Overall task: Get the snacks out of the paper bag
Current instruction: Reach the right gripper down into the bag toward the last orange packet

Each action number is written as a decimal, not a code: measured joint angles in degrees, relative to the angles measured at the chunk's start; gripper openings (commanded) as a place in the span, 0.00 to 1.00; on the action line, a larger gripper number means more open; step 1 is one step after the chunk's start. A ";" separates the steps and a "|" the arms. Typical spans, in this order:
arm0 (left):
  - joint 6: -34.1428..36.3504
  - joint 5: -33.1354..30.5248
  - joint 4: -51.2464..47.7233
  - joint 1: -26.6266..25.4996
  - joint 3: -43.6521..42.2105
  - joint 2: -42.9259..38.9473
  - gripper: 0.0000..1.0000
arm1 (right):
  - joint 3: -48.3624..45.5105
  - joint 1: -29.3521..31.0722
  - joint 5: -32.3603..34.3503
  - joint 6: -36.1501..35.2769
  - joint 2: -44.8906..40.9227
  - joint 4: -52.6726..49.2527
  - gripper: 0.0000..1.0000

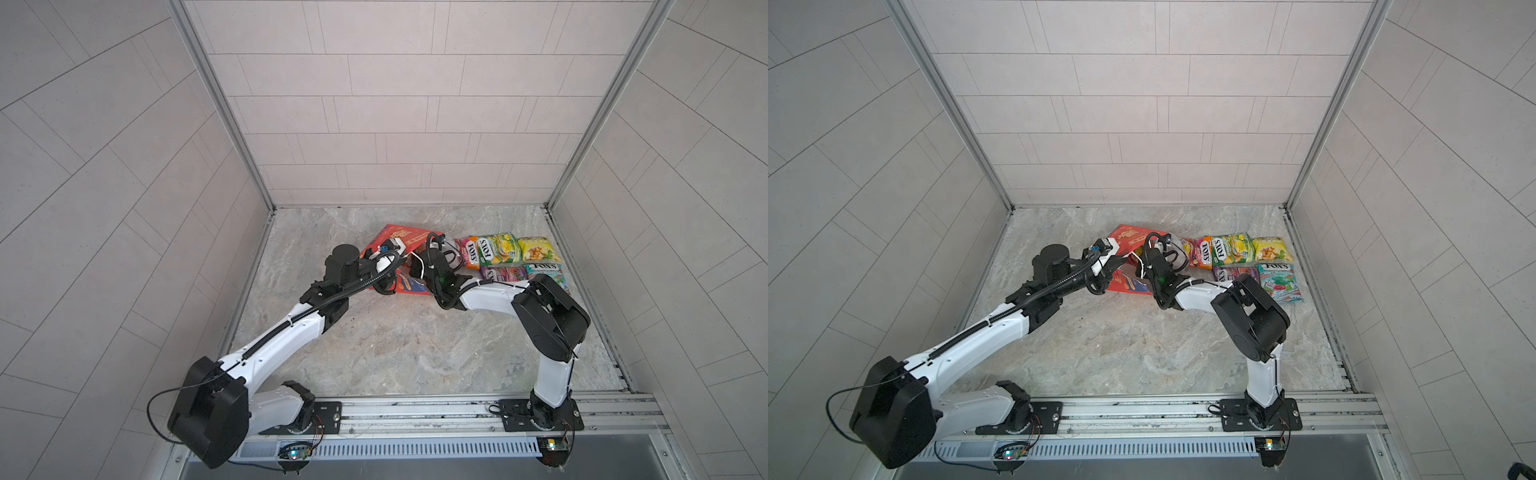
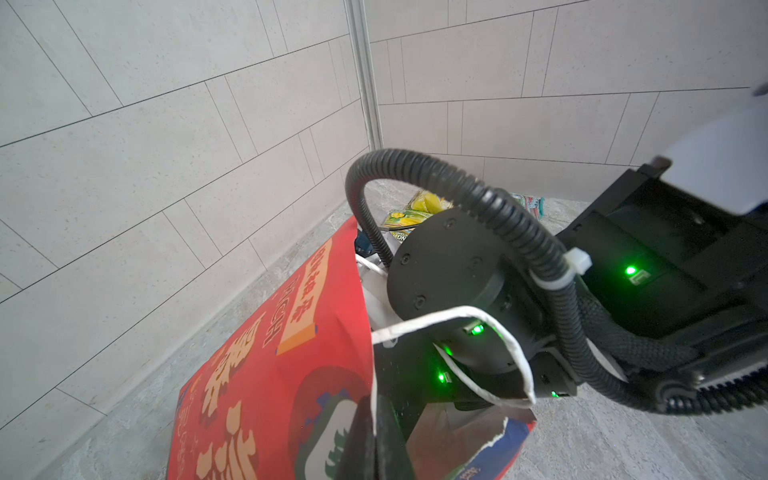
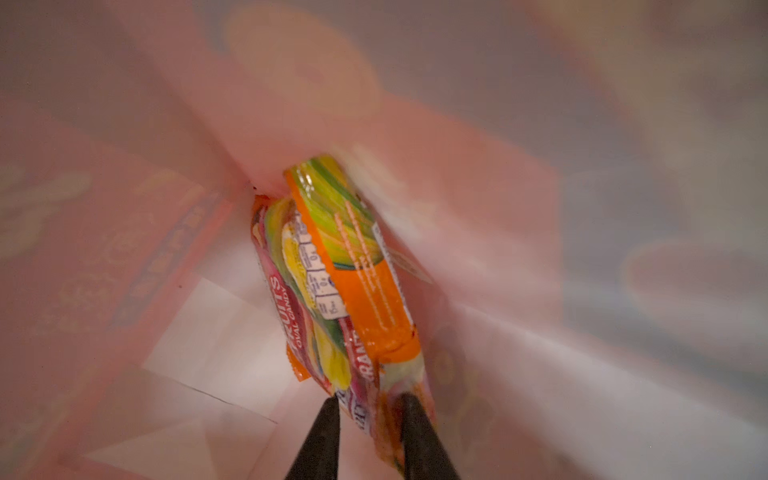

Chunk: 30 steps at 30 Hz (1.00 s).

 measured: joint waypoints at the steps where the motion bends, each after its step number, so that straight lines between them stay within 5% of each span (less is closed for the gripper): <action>1: -0.02 -0.07 0.04 0.00 -0.04 0.00 0.00 | 0.02 -0.11 -0.13 -0.55 0.26 0.87 0.13; 17: 1.36 -5.38 2.58 -0.26 -0.48 1.25 0.00 | -7.93 -2.73 -14.69 -6.14 -1.20 14.58 0.00; 30: 5.22 -5.31 2.64 -0.37 -0.94 2.14 0.00 | -15.74 -2.84 -15.65 -8.81 -11.67 14.14 0.00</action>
